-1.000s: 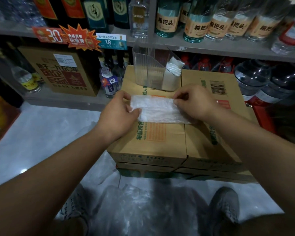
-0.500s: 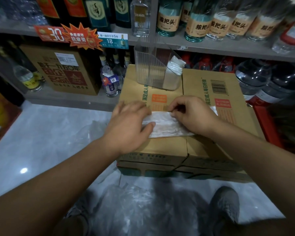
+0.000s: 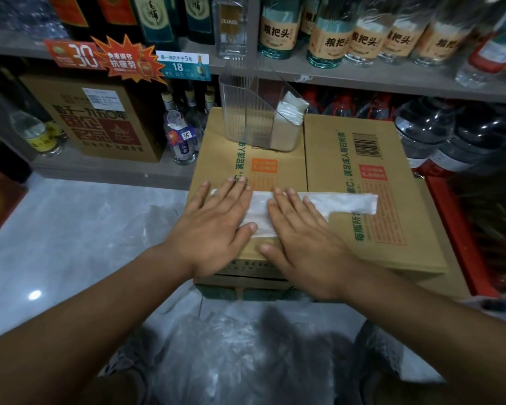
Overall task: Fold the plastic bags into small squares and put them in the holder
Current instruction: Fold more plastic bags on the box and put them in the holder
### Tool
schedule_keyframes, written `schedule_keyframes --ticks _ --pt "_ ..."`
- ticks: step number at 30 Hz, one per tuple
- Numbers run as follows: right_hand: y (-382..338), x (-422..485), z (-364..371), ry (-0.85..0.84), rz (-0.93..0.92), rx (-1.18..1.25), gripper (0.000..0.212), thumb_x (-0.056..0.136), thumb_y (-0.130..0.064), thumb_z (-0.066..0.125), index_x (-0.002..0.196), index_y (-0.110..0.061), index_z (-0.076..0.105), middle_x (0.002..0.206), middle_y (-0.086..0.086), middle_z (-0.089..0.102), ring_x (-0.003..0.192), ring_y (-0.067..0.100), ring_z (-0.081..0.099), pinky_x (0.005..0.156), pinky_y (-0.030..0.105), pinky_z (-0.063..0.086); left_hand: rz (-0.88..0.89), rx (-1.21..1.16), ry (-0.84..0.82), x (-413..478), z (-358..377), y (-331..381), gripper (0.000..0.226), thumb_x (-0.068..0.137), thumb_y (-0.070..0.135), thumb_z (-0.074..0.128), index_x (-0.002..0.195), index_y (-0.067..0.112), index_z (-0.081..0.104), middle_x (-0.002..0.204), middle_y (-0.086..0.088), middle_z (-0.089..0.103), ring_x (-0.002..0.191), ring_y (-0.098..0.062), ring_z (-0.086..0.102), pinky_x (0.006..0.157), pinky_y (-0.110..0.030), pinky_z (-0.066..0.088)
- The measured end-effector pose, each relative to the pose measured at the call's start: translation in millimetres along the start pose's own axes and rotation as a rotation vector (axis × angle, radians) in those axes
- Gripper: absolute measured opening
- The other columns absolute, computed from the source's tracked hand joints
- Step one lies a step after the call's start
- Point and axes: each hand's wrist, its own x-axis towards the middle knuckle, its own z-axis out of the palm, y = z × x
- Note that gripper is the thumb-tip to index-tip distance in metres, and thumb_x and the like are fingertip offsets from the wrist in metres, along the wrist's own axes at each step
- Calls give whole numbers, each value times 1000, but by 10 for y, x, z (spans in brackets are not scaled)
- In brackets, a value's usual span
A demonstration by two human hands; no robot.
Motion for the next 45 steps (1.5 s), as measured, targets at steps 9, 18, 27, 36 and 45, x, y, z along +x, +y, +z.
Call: schedule_keyframes --ticks 9,18,27,36,45 --pt "456 -159 -14 222 -15 9 79 96 -65 28 155 -13 30 168 11 13 156 26 4 127 40 5 -17 -24 11 4 -6 5 82 92 62 -8 161 20 -9 169 2 -16 153 -9 -21 125 -42 -13" --pt "461 -62 -49 408 -205 69 9 93 -25 64 92 -16 68 100 0 61 94 24 54 82 43 48 15 -200 145 -36 2 -17 83 92 75 23 161 36 -1 167 2 -24 152 -13 -24 120 -38 -7" --pt "439 17 -249 296 -114 211 3 96 -24 55 94 -22 57 90 -10 56 90 11 47 76 30 39 60 -364 408 -133 -33 -103 39 85 65 53 105 36 68 106 19 56 109 -9 46 90 -31 19" --pt "585 61 -397 304 81 357 12 95 -34 64 102 -25 68 93 -9 64 90 10 57 77 32 49 -150 -408 475 -90 -128 -150 21 99 41 56 95 29 73 89 14 65 96 -19 56 86 -40 40" --pt "632 311 -302 384 288 473 14 96 -32 63 88 -23 69 78 -13 61 74 2 55 58 22 38 -384 -454 454 18 -211 -144 17 96 35 60 93 20 68 76 5 66 76 -18 61 68 -36 49"
